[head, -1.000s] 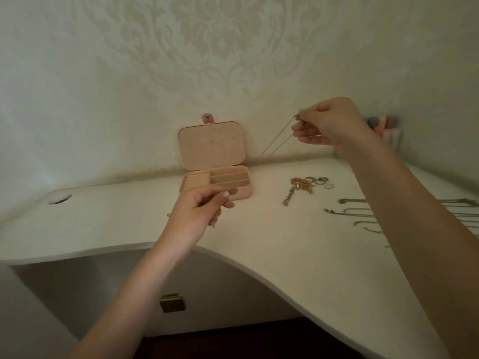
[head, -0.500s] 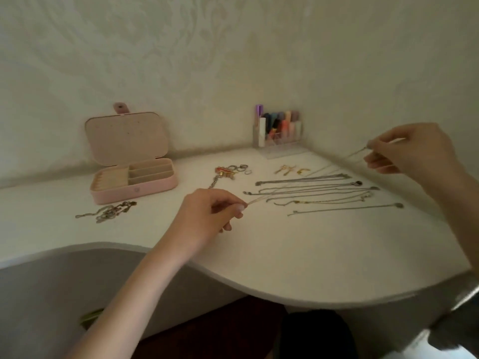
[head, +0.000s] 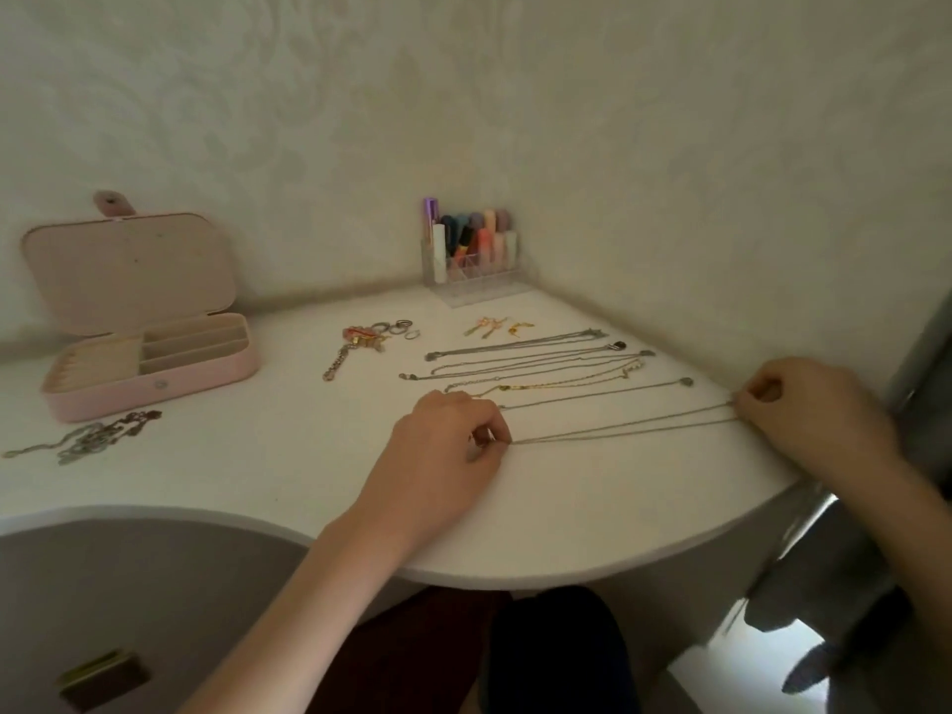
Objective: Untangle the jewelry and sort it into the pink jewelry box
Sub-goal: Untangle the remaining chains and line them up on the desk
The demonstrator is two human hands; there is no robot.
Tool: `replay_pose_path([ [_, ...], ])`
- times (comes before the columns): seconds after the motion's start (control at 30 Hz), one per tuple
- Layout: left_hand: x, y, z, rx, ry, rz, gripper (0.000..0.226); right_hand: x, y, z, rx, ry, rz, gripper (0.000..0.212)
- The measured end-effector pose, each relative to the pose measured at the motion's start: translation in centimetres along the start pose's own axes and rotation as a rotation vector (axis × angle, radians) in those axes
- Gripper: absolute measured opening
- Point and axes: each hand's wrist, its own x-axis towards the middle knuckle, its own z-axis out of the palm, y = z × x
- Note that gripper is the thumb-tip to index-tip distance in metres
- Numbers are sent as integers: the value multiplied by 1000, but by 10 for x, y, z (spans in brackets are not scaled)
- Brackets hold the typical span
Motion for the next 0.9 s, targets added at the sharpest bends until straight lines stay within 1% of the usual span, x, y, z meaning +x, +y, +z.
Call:
replay_pose_path([
  [0.07, 0, -3, 0, 28, 4, 5, 13, -4, 1, 7, -32, 40, -7, 8],
  [0.17, -1, -6, 2, 39, 17, 17, 19, -7, 1, 14, 20, 156, -59, 5],
  [0.23, -3, -6, 3, 58, 65, 60, 26, -6, 2, 18, 75, 198, -130, 9],
  [0.27, -2, -5, 4, 71, 89, 101, 30, -6, 0, 19, 121, 182, -177, 14],
  [0.3, 0, -3, 5, 84, 82, 134, 33, -7, -3, 20, 176, 126, -225, 21],
  [0.33, 4, 2, 6, 100, 30, 151, 35, -6, -7, 22, 224, 34, -274, 31],
  [0.37, 9, 6, 7, 124, -58, 157, 40, -5, -11, 25, 237, -79, -323, 41],
  [0.43, 25, 10, 15, 216, -271, 136, 53, 5, -18, 33, 152, -291, -373, 57],
  [0.47, 33, 11, 20, 266, -366, 106, 57, 11, -21, 37, 79, -372, -374, 62],
  [0.53, 45, 5, 28, 331, -474, 35, 60, 23, -25, 42, -46, -465, -378, 68],
  [0.63, 54, -8, 32, 356, -499, -49, 60, 36, -26, 46, -47, -499, -378, 64],
  [0.77, 54, -8, 30, 369, -480, -69, 58, 42, -29, 51, -23, -496, -352, 66],
  [0.9, 57, -9, 30, 425, -486, -91, 56, 42, -31, 55, -19, -458, -333, 64],
])
